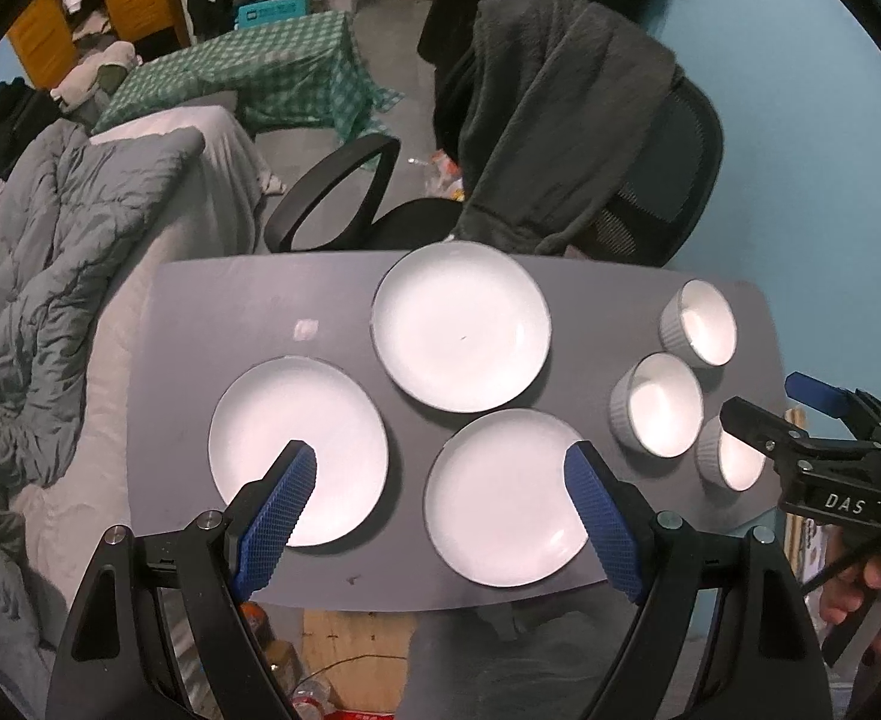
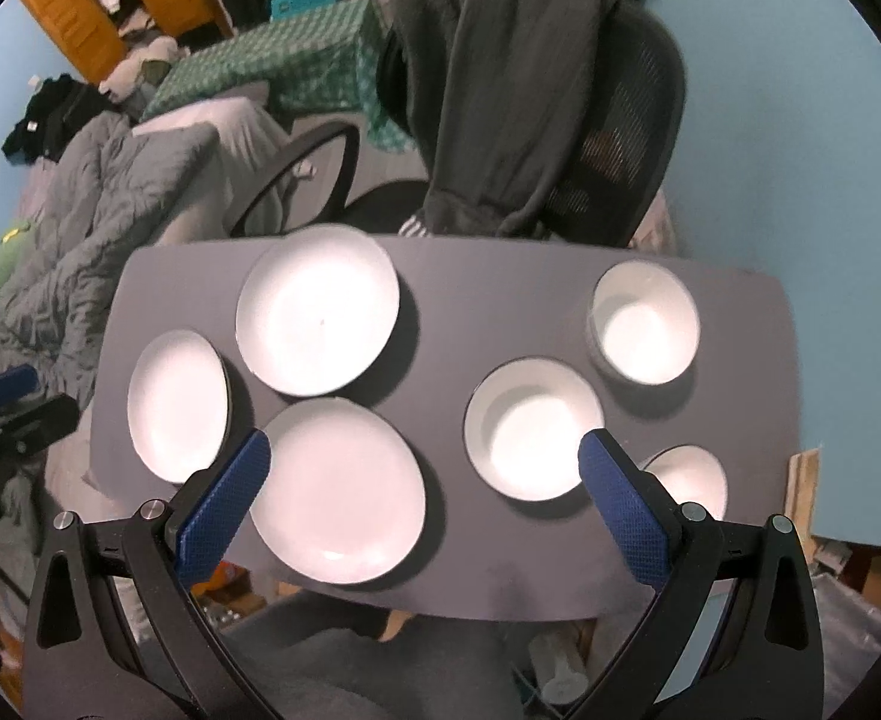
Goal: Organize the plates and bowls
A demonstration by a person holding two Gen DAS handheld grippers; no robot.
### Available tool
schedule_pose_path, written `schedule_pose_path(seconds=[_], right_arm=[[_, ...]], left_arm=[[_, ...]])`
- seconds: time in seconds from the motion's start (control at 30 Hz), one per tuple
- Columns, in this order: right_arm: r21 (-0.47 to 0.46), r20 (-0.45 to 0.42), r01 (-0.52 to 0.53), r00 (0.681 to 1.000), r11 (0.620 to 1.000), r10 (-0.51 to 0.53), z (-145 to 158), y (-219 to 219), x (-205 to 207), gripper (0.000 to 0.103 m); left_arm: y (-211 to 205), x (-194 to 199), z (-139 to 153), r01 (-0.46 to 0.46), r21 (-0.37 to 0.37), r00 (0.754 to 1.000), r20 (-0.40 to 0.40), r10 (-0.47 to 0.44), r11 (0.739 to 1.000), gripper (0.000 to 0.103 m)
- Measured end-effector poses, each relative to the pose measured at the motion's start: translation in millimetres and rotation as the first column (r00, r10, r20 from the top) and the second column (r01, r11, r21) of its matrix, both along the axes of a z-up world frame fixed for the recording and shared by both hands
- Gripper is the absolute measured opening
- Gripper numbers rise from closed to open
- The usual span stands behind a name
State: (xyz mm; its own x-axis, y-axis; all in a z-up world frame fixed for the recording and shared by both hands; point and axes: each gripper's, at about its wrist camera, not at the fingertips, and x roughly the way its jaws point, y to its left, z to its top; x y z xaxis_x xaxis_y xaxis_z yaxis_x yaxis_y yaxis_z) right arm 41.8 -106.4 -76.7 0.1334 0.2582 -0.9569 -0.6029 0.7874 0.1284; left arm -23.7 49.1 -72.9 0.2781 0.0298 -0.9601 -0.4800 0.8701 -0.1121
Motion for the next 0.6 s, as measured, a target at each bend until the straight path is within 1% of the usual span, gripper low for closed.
schedule_pose_path(seconds=[0.13,0.33,0.43,0.5,0.6], right_arm=[[-0.032,-0.025,-0.034,0.999,0.999,0.034,-24,7,-5,0.101],[-0.080,-0.086,-0.080,0.994,0.994,0.073,-67,13,-8,0.101],[-0.086,-0.119,-0.094,0.989,0.992,0.083,-82,12,-11,0.101],[-0.086,-0.129,-0.103,0.987,0.991,0.092,-87,11,-14,0.101],[-0.085,-0.135,-0.124,0.985,0.989,0.112,-96,11,-18,0.101]], left_arm=[[5,-3,-19,-0.009,-0.012,0.999,-0.032,0.008,1.000,0.086],[7,-7,-50,-0.009,0.002,0.997,-0.080,0.009,1.000,0.086],[4,-9,-69,-0.001,0.006,0.994,-0.112,0.002,1.000,0.086],[3,-12,-81,-0.005,-0.008,0.992,-0.125,0.004,1.000,0.086],[5,-19,-100,-0.040,-0.060,0.990,-0.139,0.032,0.997,0.086]])
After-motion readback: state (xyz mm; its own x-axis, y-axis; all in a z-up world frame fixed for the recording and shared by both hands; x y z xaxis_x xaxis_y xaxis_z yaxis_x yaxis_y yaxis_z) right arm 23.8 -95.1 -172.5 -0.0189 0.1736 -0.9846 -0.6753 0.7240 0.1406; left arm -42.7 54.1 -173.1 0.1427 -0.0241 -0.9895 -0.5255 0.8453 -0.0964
